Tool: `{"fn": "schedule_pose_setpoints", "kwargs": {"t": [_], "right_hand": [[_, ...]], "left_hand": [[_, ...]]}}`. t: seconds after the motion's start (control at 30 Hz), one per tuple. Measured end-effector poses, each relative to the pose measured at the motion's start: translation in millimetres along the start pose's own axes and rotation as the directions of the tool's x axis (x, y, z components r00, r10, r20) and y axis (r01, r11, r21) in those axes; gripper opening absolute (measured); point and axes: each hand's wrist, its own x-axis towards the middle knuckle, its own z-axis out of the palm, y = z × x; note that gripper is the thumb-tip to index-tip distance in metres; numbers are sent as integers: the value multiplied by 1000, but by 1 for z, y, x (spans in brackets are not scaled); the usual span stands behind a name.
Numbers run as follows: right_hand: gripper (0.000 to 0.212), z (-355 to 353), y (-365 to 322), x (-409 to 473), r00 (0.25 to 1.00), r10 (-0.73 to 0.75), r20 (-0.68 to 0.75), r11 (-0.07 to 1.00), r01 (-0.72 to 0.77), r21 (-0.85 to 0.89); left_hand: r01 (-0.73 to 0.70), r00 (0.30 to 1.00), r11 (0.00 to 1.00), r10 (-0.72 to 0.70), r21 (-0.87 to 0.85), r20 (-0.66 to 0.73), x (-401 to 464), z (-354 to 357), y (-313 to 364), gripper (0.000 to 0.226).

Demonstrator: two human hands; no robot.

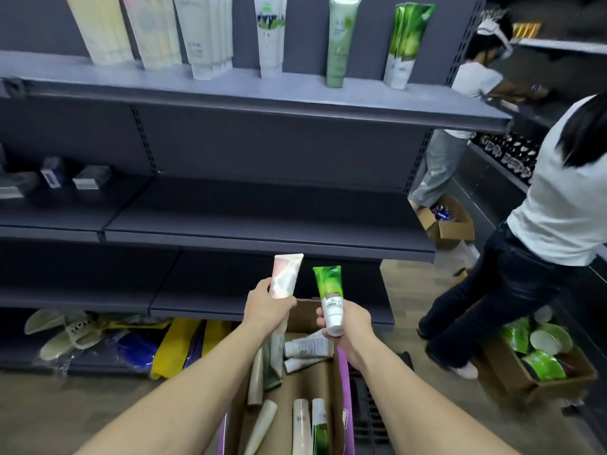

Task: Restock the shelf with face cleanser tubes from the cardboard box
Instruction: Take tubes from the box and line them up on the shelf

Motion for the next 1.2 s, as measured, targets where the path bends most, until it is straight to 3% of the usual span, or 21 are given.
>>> {"fn": "schedule_pose_setpoints", "kwargs": {"t": [0.07, 0.17, 0.27, 0.37, 0.53, 0.77, 0.97, 1.2], "right_hand": [[33, -5, 2, -7, 1000, -14, -15, 1000, 14, -16], [46, -4, 3, -13, 998, -65, -9, 978, 62, -198], [39, -1, 7, -15, 990, -138, 25, 931, 139, -337], [40, 6, 12, -18, 985, -173, 8, 914, 164, -371], [32, 16, -4, -19, 943, -328, -52, 765, 233, -601], [29, 40, -47, -23, 838, -545, 7, 617, 406, -674], [30, 63, -114, -48, 714, -700, 6, 503, 499, -706], [31, 94, -192, -88, 600, -800, -3, 463, 614, -639]], "left_hand": [[9, 1000, 1000, -9, 20, -19, -9, -1, 1, 60], [26, 999, 996, -22, 87, -44, -14, -3, 2, 63], [46, 998, 988, -38, 147, -53, -16, -7, 4, 64], [64, 997, 977, -53, 202, -61, -14, -13, 5, 60], [41, 997, 974, -25, 222, -75, -1, -23, 16, 57], [-46, 984, 994, 62, 97, -166, 19, -44, 63, 55], [-140, 947, 983, 167, 115, -274, 24, -72, 130, 54], [-282, 887, 956, 293, 84, -357, 20, -108, 210, 64]]}}
